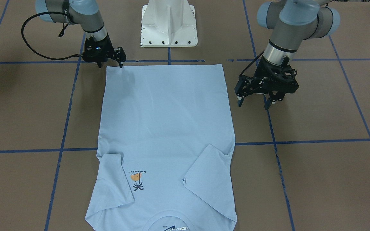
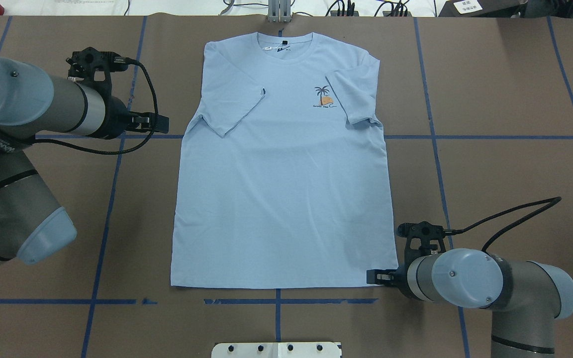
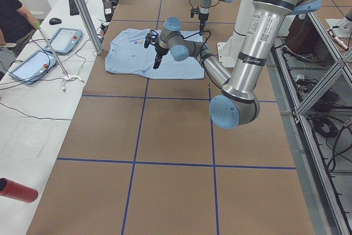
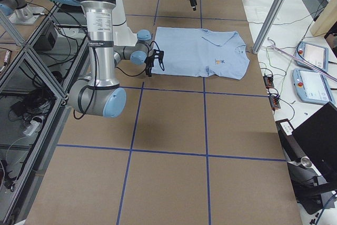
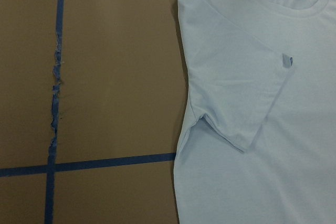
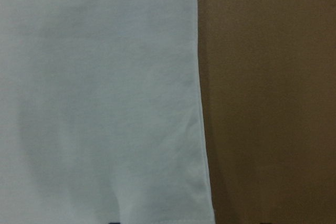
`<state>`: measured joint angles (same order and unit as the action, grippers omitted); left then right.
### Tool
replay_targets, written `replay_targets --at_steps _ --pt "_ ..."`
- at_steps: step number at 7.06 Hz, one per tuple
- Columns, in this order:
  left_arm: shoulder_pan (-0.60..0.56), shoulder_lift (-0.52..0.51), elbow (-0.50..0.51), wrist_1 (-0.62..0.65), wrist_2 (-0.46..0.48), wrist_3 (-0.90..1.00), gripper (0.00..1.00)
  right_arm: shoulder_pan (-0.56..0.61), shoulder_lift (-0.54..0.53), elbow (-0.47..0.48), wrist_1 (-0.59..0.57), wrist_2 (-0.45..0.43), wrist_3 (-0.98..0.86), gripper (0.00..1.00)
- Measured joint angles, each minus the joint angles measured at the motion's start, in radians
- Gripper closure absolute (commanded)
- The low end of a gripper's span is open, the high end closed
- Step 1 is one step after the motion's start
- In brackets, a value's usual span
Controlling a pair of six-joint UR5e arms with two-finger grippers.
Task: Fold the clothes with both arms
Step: 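Move both grippers to the hem corners nearest the robot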
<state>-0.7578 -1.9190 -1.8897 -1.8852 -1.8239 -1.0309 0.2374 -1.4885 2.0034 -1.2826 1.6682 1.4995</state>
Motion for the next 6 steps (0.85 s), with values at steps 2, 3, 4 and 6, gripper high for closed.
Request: replay_targets --at_steps 2,3,4,6 --pt "0.000 0.000 0.004 0.000 0.001 0.002 0.00 0.004 0.002 -0.008 -0.001 0.004 -0.001 0.73" --pt "0.000 0.000 0.005 0.000 0.001 0.004 0.00 0.005 0.002 -0.008 -0.002 0.007 -0.001 0.90" --pt "0.000 0.000 0.006 0.000 0.001 0.004 0.00 0.005 0.003 -0.008 -0.002 0.011 -0.001 1.00" --pt "0.000 0.000 0.008 0.000 0.002 0.005 0.00 0.007 0.003 0.000 -0.002 0.023 0.001 1.00"
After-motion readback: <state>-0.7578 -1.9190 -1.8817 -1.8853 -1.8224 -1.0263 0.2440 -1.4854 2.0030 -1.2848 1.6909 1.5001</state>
